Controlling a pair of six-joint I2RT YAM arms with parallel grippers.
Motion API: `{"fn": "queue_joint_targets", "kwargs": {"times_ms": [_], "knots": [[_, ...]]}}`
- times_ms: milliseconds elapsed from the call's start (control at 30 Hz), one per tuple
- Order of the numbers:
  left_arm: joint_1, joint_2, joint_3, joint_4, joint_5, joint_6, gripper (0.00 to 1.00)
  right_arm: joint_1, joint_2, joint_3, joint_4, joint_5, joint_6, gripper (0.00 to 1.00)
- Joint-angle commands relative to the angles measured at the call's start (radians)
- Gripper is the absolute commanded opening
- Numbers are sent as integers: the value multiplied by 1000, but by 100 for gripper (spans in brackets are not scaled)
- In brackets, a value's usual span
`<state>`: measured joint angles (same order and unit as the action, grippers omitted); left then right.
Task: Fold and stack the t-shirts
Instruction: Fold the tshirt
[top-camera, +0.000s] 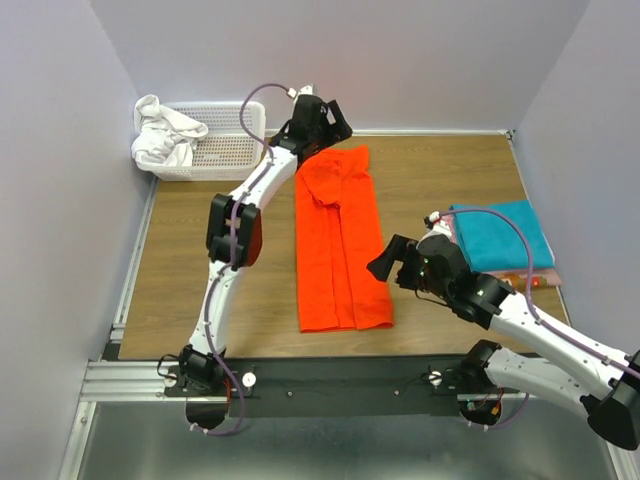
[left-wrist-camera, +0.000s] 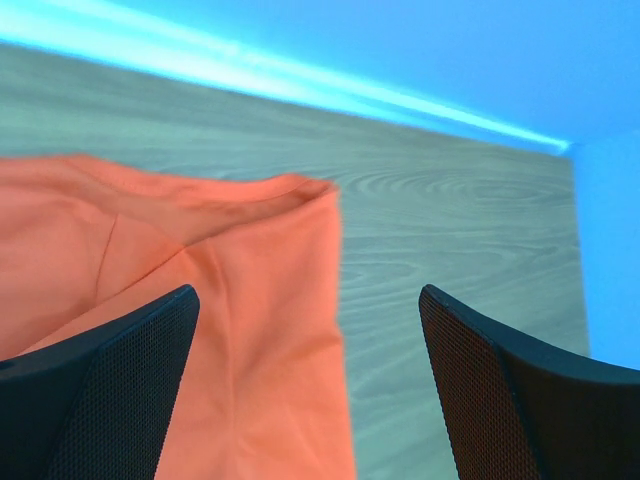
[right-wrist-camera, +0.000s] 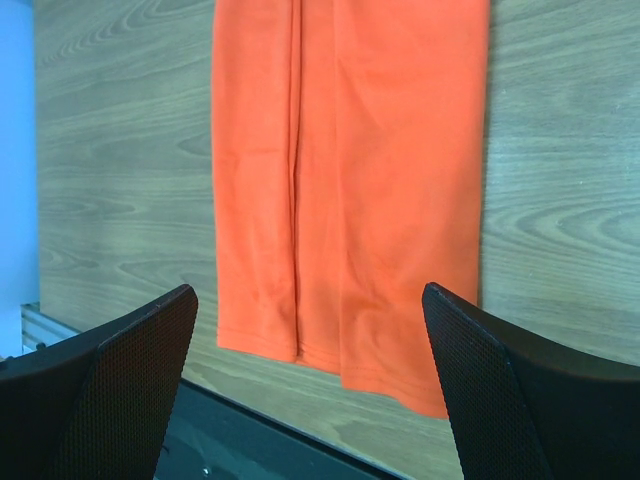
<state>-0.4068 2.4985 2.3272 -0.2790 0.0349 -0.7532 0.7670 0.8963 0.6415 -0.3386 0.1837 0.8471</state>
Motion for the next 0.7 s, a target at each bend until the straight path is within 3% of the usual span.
{"fn": "queue_joint_targets", "kwargs": {"times_ms": [0,167,233,333,400,533,667], "knots": [[-13,-269,-90,21,-24,81,98,5,-28,-29,-17,13,18,100],[-33,-489,-423,9,7,98,98,3,-31,-33,-16,-88,-45,100],[-67,-627,-562,32,-26,100,98,6,6,-20,-16,-163,-107,100],[-142,-818,-927,84,-144,84,98,9,97,3,-14,-248,-149,100],[-203,-947,-1061,92,-197,46,98,14,180,12,-8,-269,-152,100],[-292,-1146,-1409,100,-270,-87,98,46,268,18,1,-231,-163,98],[-351,-1340,-1618,38,-299,-172,98,93,309,40,1,-201,-175,93]]}}
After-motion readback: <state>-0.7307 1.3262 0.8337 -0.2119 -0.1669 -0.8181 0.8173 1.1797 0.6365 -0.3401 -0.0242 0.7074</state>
